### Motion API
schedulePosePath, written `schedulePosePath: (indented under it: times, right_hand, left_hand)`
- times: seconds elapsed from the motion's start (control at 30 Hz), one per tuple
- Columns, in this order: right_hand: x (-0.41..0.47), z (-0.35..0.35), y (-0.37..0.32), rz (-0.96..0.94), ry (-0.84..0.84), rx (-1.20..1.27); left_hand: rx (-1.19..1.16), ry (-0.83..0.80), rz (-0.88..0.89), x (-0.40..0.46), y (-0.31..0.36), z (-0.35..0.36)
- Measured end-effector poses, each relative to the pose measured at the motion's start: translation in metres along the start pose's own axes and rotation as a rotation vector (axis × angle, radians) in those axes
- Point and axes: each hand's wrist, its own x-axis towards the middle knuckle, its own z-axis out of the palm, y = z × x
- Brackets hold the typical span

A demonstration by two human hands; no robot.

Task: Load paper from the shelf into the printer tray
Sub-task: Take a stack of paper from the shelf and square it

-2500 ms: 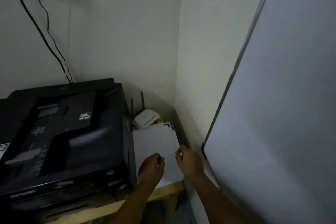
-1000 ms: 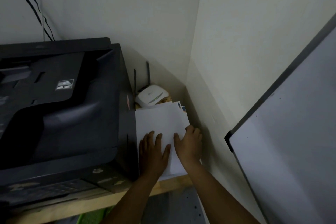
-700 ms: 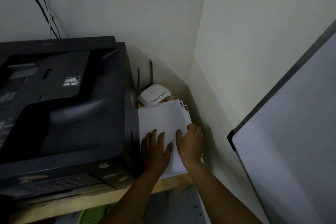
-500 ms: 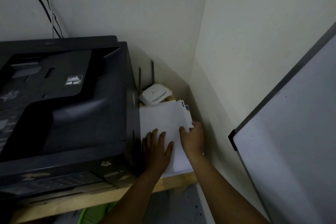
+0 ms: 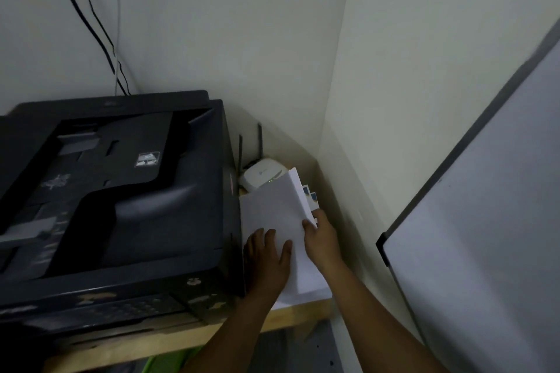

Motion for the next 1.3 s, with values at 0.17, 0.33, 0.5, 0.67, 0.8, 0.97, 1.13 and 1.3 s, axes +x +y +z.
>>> schedulePosePath:
  times: [0.17, 0.33, 0.5, 0.67, 0.8, 0.97, 1.13, 1.3]
  right_hand:
    - [-0.023, -0.027, -0.042, -0.054, 0.042, 0.015]
    - [-0.049, -0.065, -0.098, -0.141, 0.095, 0.025]
    - [-0.074, -0.104, -0.180, -0.310, 0.153, -0.011]
    - [-0.102, -0.134, -0.258, -0.454, 0.283, -0.044]
    - [-0.131, -0.141, -0.311, -0.550, 0.314, 0.032]
    - [-0.171, -0.108, -0.369, -0.618, 0.252, 0.235]
    - [-0.204, -0.028, -0.410, -0.660, 0.145, 0.388]
    - [-0.228, 0.067, -0.435, -0.694, 0.023, 0.445]
  left_hand:
    - [-0.068, -0.016, -0.047, -0.018, 0.041, -0.043]
    - [-0.291, 0.131, 0.088, -0.030, 0.100, -0.101]
    - [-0.427, 0.255, 0.163, -0.028, 0.160, -0.180]
    - [-0.565, 0.373, 0.284, -0.037, 0.166, -0.269]
    - [-0.634, 0.452, 0.324, -0.038, 0.137, -0.336]
    - [-0.926, 0.212, 0.152, -0.029, 0.094, -0.418]
    - [-0.994, 0.017, 0.201, -0.039, 0.035, -0.504]
    - [-1.033, 0.182, 0.199, -0.050, -0.037, -0.569]
